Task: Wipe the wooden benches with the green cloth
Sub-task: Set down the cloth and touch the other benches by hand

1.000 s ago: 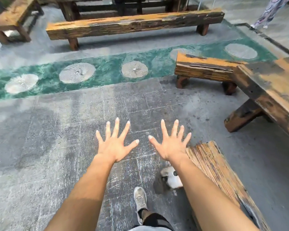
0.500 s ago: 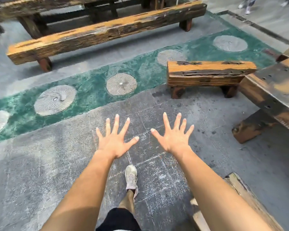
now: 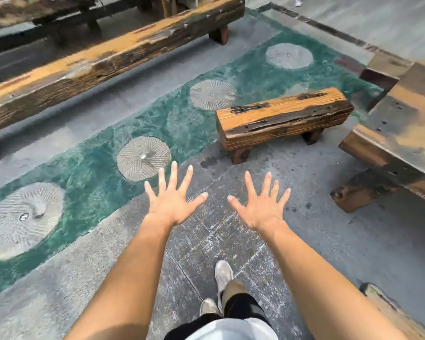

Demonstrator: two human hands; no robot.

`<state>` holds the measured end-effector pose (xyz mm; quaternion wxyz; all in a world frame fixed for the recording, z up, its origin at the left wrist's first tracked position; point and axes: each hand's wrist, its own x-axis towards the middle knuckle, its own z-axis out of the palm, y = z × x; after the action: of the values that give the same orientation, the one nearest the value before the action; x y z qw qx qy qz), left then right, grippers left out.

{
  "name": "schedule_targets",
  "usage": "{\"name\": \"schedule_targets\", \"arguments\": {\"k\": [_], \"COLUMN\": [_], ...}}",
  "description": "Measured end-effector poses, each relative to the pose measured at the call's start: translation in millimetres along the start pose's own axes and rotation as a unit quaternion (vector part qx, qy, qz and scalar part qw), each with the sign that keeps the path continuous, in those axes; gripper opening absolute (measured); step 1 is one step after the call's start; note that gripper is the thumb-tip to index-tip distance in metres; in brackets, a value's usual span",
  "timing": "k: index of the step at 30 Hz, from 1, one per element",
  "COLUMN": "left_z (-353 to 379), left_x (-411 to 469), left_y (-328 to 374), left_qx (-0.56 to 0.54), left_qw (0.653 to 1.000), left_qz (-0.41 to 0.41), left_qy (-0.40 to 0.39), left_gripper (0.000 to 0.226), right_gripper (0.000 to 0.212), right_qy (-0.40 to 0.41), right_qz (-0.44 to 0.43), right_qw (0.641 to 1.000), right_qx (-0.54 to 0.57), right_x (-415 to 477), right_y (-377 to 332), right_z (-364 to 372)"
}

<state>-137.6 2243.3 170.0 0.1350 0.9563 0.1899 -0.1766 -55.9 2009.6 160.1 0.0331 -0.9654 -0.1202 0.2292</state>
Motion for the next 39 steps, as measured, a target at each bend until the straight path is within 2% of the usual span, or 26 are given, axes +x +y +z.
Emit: {"name": "schedule_targets", "arguments": {"k": [9,11,12,14,15,17,18,20,21,23,24,26,27,29,30,31,32,33,34,35,36,37,38,39], "left_z": [-90.6,-97.5,-113.0,-115.4,-144.8,-156.4,-175.9,-179.3,-193.1,-200.0,-209.8,-220.8,-216.6,-214.6,-204.3,-196.5,-190.4,-175.4,-170.4,-169.6,-138.5,-133.4,-96.9,-88.8], "left_x": [231.5,246.9,293.0,298.7,373.3,387.5,448.8,458.9,510.3,528.6,582.5,600.0,653.8,662.0,714.6,723.3,718.4,763.0,774.8,776.5,844.3,855.3,905.2,916.9], "left_y": [-11.1,-11.0,-7.8,-10.6,0.8,0.3,19.7,22.9,47.5,53.9,83.1,93.9,120.5,120.2,148.2,151.7,143.7,173.6,180.9,182.7,232.8,240.3,272.3,284.0], "left_qx": [0.033,0.045,0.065,0.081,0.09,0.088,0.108,0.134,0.151,0.161,0.186,0.199,0.222,0.239,0.276,0.263,0.298,0.316,0.314,0.34,0.385,0.399,0.44,0.443], "left_qw": [0.998,0.997,0.995,0.994,0.992,0.993,0.987,0.98,0.972,0.968,0.954,0.946,0.925,0.919,0.889,0.888,0.881,0.844,0.838,0.83,0.75,0.728,0.666,0.651], "left_qz": [0.05,0.063,0.075,0.076,0.087,0.081,0.114,0.139,0.171,0.187,0.229,0.247,0.298,0.301,0.346,0.353,0.343,0.407,0.415,0.414,0.503,0.531,0.571,0.582], "left_qy": [-0.001,0.002,0.006,-0.004,-0.004,-0.001,-0.028,-0.034,-0.056,-0.045,-0.059,-0.06,-0.076,-0.087,-0.12,-0.134,-0.133,-0.147,-0.162,-0.157,-0.189,-0.17,-0.193,-0.201], "left_gripper": [0.093,0.093,0.093,0.091,0.091,0.094,0.097,0.104,0.105,0.106,0.107,0.108,0.11,0.111,0.111,0.111,0.11,0.11,0.11,0.109,0.11,0.111,0.113,0.114], "right_gripper": [0.093,0.093,0.093,0.093,0.093,0.091,0.09,0.088,0.087,0.087,0.087,0.088,0.089,0.09,0.09,0.091,0.091,0.091,0.091,0.091,0.089,0.088,0.087,0.086], "right_qy": [-0.003,-0.01,-0.017,-0.024,-0.027,-0.016,-0.034,-0.026,-0.034,-0.027,-0.032,-0.028,-0.029,-0.026,-0.046,-0.034,-0.038,-0.031,-0.027,-0.033,-0.022,-0.026,-0.015,-0.028], "right_qz": [0.041,0.056,0.062,0.071,0.07,0.055,0.077,0.084,0.115,0.125,0.165,0.175,0.22,0.239,0.289,0.31,0.313,0.359,0.376,0.39,0.465,0.493,0.531,0.532], "right_qw": [0.999,0.998,0.998,0.996,0.995,0.996,0.992,0.992,0.987,0.984,0.974,0.969,0.952,0.942,0.917,0.908,0.903,0.876,0.866,0.838,0.79,0.762,0.705,0.719], "right_qx": [0.005,0.013,0.025,0.044,0.068,0.066,0.097,0.096,0.11,0.122,0.151,0.175,0.209,0.233,0.27,0.28,0.292,0.32,0.327,0.381,0.399,0.42,0.47,0.446], "right_x": [211.3,225.5,270.7,278.0,348.8,361.7,408.8,412.6,450.6,461.8,498.2,508.7,543.1,545.1,579.2,584.9,582.0,612.4,620.2,622.3,675.6,687.9,732.4,740.8], "right_y": [-50.7,-54.5,-64.6,-72.8,-83.3,-94.4,-92.4,-97.5,-88.5,-87.4,-74.2,-72.8,-60.8,-65.7,-57.3,-58.3,-61.8,-55.3,-56.8,-56.0,-51.0,-53.2,-50.7,-54.3], "right_z": [-60.9,-60.0,-73.9,-77.0,-107.3,-120.3,-140.9,-144.0,-159.9,-165.8,-176.2,-183.8,-175.0,-168.2,-156.9,-146.4,-139.8,-131.0,-126.4,-135.1,-106.5,-105.4,-84.6,-75.5]}}
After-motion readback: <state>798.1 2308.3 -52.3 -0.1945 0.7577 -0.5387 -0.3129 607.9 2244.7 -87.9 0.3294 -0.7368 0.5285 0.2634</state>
